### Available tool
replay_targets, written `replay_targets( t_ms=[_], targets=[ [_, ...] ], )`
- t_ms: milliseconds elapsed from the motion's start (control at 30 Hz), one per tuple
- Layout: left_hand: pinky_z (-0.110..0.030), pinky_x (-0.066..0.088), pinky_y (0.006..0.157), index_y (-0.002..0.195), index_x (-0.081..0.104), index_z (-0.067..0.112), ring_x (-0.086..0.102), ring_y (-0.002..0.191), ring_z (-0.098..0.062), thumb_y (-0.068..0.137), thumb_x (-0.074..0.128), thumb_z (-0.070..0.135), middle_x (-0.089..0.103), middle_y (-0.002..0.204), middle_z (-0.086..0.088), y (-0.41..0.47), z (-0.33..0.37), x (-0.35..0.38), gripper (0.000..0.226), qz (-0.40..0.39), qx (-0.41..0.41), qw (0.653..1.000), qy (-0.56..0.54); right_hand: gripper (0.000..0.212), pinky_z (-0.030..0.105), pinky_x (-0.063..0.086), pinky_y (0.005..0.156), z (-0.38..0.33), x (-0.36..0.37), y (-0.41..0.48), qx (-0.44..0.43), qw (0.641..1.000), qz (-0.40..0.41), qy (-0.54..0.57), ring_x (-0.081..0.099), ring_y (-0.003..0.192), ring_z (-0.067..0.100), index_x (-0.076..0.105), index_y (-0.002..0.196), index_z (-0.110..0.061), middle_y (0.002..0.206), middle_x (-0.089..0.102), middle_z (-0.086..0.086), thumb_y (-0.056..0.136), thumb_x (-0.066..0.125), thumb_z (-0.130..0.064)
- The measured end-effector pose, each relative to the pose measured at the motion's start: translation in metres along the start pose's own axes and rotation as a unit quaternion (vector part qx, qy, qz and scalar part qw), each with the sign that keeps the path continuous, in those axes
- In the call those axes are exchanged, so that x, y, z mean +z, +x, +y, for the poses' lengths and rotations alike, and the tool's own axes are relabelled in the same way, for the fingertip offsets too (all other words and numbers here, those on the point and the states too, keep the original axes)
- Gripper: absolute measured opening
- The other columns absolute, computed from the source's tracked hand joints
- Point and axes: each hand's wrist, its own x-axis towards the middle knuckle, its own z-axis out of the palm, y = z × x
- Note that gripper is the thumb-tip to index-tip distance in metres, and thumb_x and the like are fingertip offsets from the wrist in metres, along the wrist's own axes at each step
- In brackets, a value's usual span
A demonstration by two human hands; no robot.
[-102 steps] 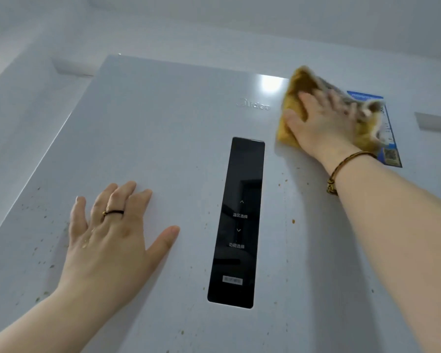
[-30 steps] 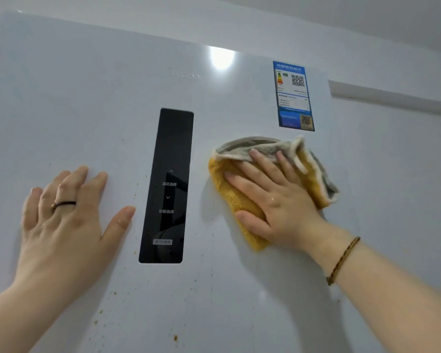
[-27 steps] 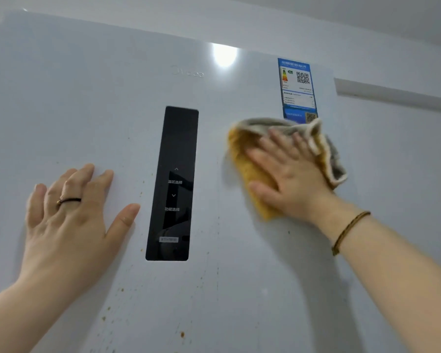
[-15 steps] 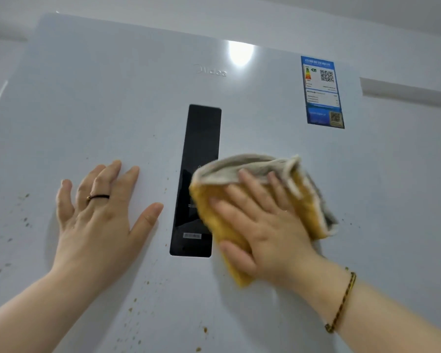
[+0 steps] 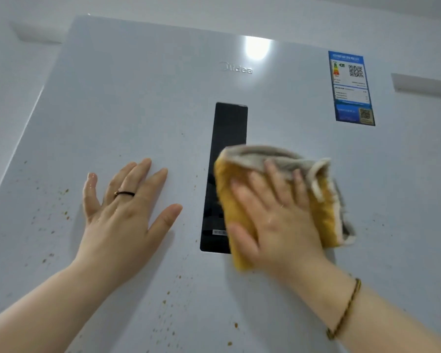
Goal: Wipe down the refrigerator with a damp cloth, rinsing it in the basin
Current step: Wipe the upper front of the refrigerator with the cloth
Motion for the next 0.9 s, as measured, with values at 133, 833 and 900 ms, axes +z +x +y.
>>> replay_targets(
  t_ms=[133,833,900],
  targets=[
    [-0.017,-0.028,0.099,0.139,0.033,0.027,0.005,0.136,0.000,0.068,0.006,0.067,0.020,0.151,0.007,0.002,-0.007,-0.007,0.086,-0.012,0.014,0.999,-0.036,0.058,0.049,0.012,0.106,0.011,-0.003,0.014,-0.055,0.998,0.003,-0.018,0.031,0.130,0.029,0.050,0.127,-0.019,0.132,0.054,0.008,0.080,0.036,-0.049],
    [-0.031,0.007,0.111,0.142,0.026,0.015,0.011,0.140,-0.019,0.065,0.023,0.065,0.021,0.151,-0.006,-0.055,-0.101,-0.057,0.092,0.020,-0.245,0.967,-0.068,0.075,0.035,-0.009,0.109,-0.032,0.003,0.111,-0.041,0.997,-0.061,-0.005,0.009,0.142,0.029,0.035,0.141,-0.019,0.151,0.027,0.009,0.079,0.016,-0.057],
    [-0.037,0.012,0.112,0.142,0.027,0.013,0.016,0.139,-0.022,0.074,0.035,0.057,0.024,0.150,-0.007,-0.060,-0.103,-0.061,0.081,0.017,-0.264,0.961,-0.080,0.064,0.041,-0.015,0.111,-0.026,-0.001,0.124,0.067,0.994,-0.082,-0.002,-0.007,0.143,0.022,0.017,0.146,-0.025,0.156,0.006,0.000,0.090,0.015,-0.056]
  ],
)
